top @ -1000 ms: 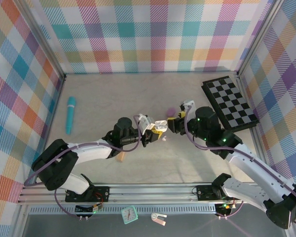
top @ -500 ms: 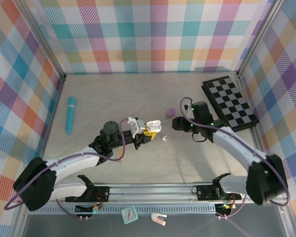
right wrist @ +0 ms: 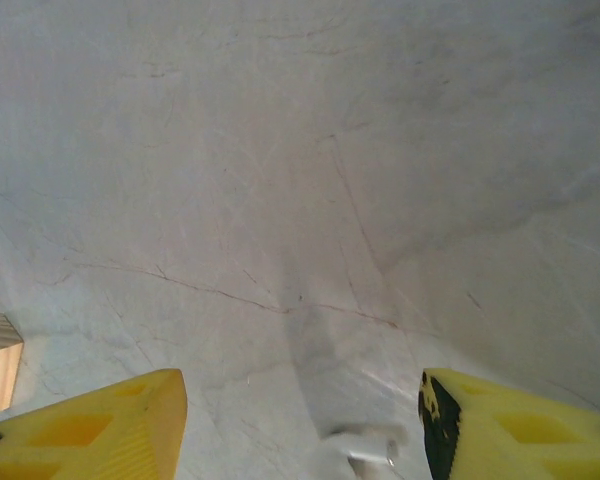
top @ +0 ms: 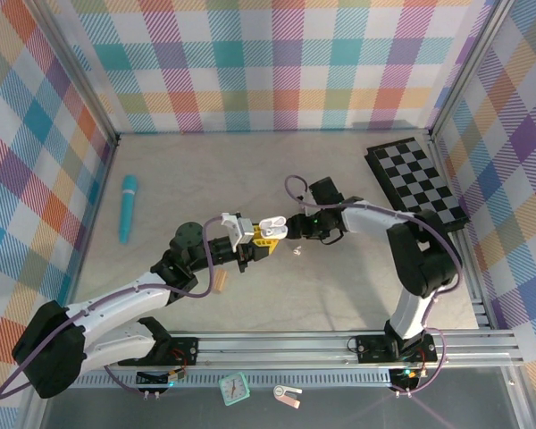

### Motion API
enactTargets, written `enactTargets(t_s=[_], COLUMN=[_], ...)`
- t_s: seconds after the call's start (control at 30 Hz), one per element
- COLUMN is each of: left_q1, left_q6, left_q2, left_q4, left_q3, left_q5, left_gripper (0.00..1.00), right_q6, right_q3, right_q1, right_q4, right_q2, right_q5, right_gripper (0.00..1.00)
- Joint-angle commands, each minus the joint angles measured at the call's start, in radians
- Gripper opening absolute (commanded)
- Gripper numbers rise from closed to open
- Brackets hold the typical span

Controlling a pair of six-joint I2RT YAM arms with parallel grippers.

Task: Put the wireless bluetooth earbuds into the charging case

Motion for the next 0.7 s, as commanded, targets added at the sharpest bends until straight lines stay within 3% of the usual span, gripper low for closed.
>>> enactTargets(t_s=[0.0,0.2,0.67], left_q1=[0.008,0.006,0.006], left_q6=[0.001,0.013,0.056], left_q2=[-0.027,-0.028,-0.039], left_q4=[-0.012,-0.055,-0.114], left_q3=[0.002,0.021,0.035], left_q5=[0.005,0.025,-0.017], left_gripper=[0.08,0.09,0.08], right_q6=[-0.031,-0.043,-0.042], right_q3=[0.042,0.025,-0.110], right_q1=[0.008,0.010,0.058], right_q4=[0.002,-0.026,-0.097], right_q2=[0.051,0.068,-0.092], right_q5=[-0.047,-0.063,-0.081], right_gripper=[0.63,0.62,0.53])
